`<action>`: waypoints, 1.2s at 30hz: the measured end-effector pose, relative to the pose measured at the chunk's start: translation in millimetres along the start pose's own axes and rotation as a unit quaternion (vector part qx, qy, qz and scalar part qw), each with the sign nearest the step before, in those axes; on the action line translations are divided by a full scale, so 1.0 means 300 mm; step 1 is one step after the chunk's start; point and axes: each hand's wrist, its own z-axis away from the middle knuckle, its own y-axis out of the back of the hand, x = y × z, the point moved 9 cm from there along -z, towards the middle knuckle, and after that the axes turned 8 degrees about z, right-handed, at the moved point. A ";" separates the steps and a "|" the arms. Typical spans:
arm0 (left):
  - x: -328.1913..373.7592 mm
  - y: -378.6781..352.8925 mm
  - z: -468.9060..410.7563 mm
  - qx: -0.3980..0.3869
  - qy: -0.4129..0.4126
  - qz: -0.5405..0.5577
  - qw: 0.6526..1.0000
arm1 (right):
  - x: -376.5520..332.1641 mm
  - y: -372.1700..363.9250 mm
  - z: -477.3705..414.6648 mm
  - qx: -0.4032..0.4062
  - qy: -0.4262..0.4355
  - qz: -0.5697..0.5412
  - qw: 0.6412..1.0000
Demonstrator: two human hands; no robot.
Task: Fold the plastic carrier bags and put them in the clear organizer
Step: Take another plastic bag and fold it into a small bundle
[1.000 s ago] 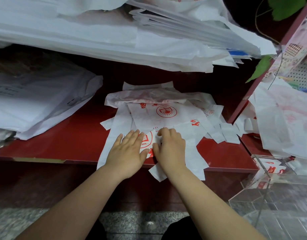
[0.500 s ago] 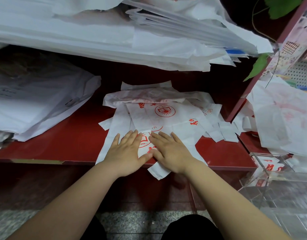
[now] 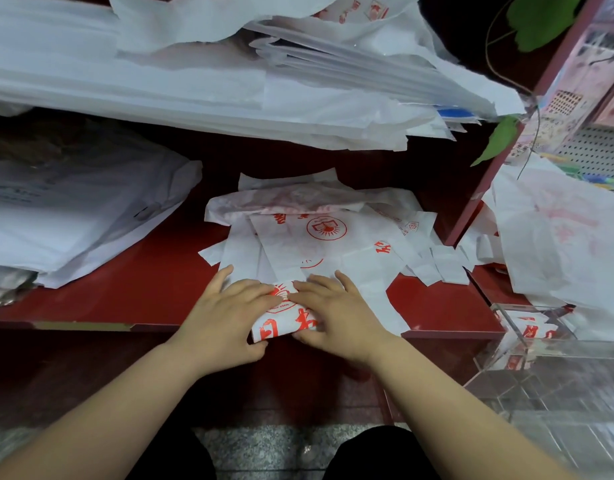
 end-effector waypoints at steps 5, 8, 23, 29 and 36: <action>-0.009 0.059 0.001 0.057 -0.007 0.036 0.998 | 0.003 0.020 0.005 0.017 -0.033 -0.052 0.998; -0.004 0.150 -0.003 0.134 -0.002 0.100 0.986 | 0.000 0.075 0.008 0.072 -0.042 -0.112 0.990; 0.381 0.099 -0.265 0.055 0.078 0.377 0.921 | 0.319 0.309 0.374 0.201 -0.177 -0.377 0.887; 0.646 -0.080 -0.452 -0.033 0.054 0.355 0.933 | 0.622 0.321 0.641 0.265 -0.291 -0.368 0.843; 0.816 -0.176 -0.644 -0.004 0.026 0.300 0.954 | 0.884 0.297 0.784 0.263 -0.366 -0.305 0.839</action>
